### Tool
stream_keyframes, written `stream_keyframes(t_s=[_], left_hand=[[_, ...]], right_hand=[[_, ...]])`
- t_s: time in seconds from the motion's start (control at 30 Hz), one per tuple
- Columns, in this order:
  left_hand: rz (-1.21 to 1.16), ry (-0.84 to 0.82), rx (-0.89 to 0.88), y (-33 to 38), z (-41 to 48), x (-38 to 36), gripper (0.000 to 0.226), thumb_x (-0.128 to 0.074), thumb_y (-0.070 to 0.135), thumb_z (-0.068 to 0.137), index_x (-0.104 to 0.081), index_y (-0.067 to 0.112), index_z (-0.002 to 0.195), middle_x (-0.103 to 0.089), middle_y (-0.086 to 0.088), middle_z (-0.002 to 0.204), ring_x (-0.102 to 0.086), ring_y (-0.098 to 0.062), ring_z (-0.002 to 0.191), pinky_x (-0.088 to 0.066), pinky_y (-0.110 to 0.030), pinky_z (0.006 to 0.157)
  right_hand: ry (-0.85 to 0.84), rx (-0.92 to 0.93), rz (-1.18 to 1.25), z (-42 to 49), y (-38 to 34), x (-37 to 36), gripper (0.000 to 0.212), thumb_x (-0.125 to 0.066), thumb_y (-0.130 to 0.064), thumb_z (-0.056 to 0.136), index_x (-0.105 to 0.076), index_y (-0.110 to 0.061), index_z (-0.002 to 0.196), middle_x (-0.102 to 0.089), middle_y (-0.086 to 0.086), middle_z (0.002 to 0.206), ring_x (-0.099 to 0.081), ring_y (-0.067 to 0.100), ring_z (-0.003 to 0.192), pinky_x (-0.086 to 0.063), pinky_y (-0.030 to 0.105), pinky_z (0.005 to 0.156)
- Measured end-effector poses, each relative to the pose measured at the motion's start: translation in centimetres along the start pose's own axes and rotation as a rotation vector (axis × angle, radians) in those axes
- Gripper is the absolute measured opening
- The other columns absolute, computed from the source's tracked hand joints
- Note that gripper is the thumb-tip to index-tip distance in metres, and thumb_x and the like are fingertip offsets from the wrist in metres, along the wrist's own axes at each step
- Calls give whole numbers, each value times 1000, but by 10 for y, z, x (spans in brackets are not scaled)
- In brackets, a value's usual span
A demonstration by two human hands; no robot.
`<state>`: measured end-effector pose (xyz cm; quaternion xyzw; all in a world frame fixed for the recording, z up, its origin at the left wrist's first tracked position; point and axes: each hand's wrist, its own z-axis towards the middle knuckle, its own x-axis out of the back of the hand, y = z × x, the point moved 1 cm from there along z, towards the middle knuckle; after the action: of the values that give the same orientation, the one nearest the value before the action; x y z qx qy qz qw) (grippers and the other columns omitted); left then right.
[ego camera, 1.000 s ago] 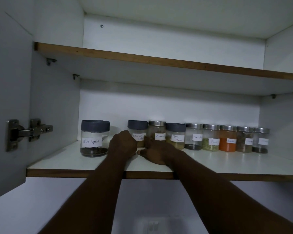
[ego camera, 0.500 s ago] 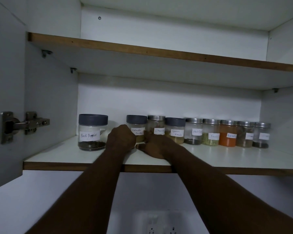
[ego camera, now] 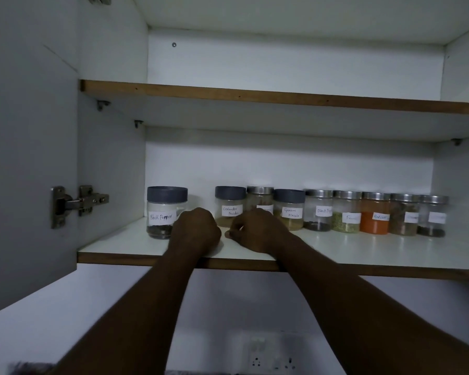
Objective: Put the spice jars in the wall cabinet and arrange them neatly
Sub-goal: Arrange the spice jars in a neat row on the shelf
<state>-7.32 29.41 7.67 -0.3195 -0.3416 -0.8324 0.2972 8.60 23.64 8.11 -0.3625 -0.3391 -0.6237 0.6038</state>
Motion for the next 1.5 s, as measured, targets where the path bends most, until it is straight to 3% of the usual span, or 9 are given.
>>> stream_keyframes(t_s=[0.2,0.3,0.5,0.6,0.73,0.83,1.13,1.23,1.5], left_hand=[[-32,294,92,-26,-40,25,20,-70,33,87,-75,14,93,-73,-4,85,-67,-20,80,-43,-25,71],[-166,405,192,-42,-48,36,43,-82,32,78,-62,7,106,-69,-12,95,-66,-30,86,-44,-31,69],[-348,209,385,-52,-28,44,95,-91,30,70,-30,11,141,-45,-23,131,-56,-42,113,-49,-47,92],[-401,78,372,-62,-13,46,78,-86,27,75,-41,9,136,-59,-17,123,-59,-34,110,-49,-41,91],[-320,-1,353,-75,3,47,38,-83,31,77,-62,10,100,-69,-11,98,-63,-24,84,-47,-31,73],[-143,-76,274,-78,15,42,26,-76,29,85,-62,10,98,-69,-11,104,-58,-21,81,-44,-30,71],[208,-296,83,-75,52,17,64,-80,22,80,-54,13,138,-60,-9,135,-59,-27,122,-49,-35,98],[261,-295,27,-77,64,7,53,-70,24,88,-54,13,137,-61,-9,133,-59,-26,121,-48,-36,99],[320,-297,-19,-82,94,-17,49,-47,40,100,-48,16,142,-58,-9,139,-57,-27,126,-44,-42,106]], right_hand=[[-106,-60,101,-15,-26,7,46,-56,-65,93,-75,-27,109,-72,-1,114,-60,16,109,-50,37,94],[-90,-47,189,-20,-49,5,52,-61,-66,90,-64,-28,126,-70,-6,123,-60,16,116,-50,40,100],[39,61,341,-20,-89,-4,56,-73,-45,90,-47,-26,136,-66,-2,131,-65,20,109,-52,33,87],[54,87,374,-12,-103,-9,66,-75,-35,89,-40,-28,144,-62,2,139,-64,23,117,-54,38,96],[33,48,386,0,-106,-15,72,-76,-43,87,-36,-28,145,-63,2,137,-65,22,113,-54,36,92],[-16,-25,413,7,-100,-20,82,-77,-52,83,-36,-24,147,-63,2,138,-64,23,116,-47,29,87],[-98,-149,168,39,-86,-33,103,-60,-74,83,-21,-15,159,-49,11,151,-51,32,135,-44,44,107],[-117,-170,104,46,-84,-39,110,-51,-79,86,-9,-11,162,-41,15,156,-45,35,140,-40,46,110],[-104,-231,109,57,-80,-48,96,-46,-66,95,-13,-5,161,-36,17,158,-38,37,143,-35,45,111]])
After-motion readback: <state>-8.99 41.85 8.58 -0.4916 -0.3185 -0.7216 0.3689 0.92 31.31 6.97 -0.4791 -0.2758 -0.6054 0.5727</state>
